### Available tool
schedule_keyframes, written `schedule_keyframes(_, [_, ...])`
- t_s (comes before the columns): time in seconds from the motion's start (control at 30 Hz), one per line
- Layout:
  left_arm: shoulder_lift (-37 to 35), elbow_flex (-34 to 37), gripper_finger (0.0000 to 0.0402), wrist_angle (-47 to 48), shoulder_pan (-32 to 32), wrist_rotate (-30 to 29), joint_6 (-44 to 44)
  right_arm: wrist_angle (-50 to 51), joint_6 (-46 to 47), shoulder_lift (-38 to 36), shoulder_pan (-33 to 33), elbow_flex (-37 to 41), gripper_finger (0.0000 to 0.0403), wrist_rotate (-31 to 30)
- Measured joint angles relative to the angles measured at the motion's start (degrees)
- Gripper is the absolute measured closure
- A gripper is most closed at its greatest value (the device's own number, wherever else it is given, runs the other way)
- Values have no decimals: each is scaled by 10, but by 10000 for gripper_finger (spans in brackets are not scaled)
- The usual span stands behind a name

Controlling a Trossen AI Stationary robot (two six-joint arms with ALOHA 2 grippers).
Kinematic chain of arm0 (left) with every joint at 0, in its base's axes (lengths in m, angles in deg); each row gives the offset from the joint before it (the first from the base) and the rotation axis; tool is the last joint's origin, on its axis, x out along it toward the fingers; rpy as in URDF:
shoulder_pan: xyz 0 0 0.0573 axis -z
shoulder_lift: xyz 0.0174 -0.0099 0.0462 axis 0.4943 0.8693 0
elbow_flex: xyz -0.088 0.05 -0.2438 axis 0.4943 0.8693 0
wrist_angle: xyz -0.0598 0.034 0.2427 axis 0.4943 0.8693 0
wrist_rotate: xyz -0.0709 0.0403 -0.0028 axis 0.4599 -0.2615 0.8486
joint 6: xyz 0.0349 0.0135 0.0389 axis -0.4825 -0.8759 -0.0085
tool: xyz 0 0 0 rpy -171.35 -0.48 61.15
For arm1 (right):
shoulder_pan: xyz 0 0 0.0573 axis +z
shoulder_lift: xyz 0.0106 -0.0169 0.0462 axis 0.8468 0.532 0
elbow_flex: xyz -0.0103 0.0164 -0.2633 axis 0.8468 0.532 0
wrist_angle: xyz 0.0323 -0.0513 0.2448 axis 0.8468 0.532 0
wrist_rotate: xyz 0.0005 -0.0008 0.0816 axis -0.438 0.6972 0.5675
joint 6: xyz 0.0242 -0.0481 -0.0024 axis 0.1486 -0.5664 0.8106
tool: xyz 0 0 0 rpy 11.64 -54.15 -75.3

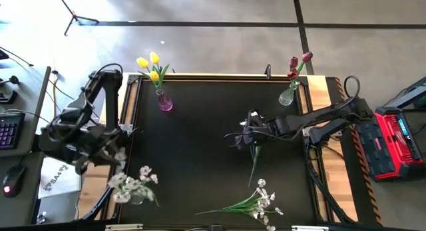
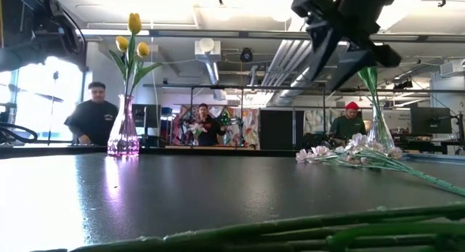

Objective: Sort flowers into vase by color
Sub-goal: Put the top white flowers into the bottom transparent vase

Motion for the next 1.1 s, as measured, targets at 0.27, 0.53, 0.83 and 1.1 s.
schedule_keyframes(0.27, [-1, -71, 308, 0, -5, -148, -97, 72, -44, 0, 0, 0, 234, 24])
schedule_keyframes(0.53, [0, -91, 295, 4, -35, -204, -107, 124, -7, -1, -23, 28, 234, 68])
schedule_keyframes(0.83, [1, -104, 289, 0, -21, -202, -110, -36, 54, -1, -49, 171, 234, 145])
schedule_keyframes(1.1, [3, -136, 289, -34, -30, -103, -227, -191, 91, -4, -58, 269, 240, 172])
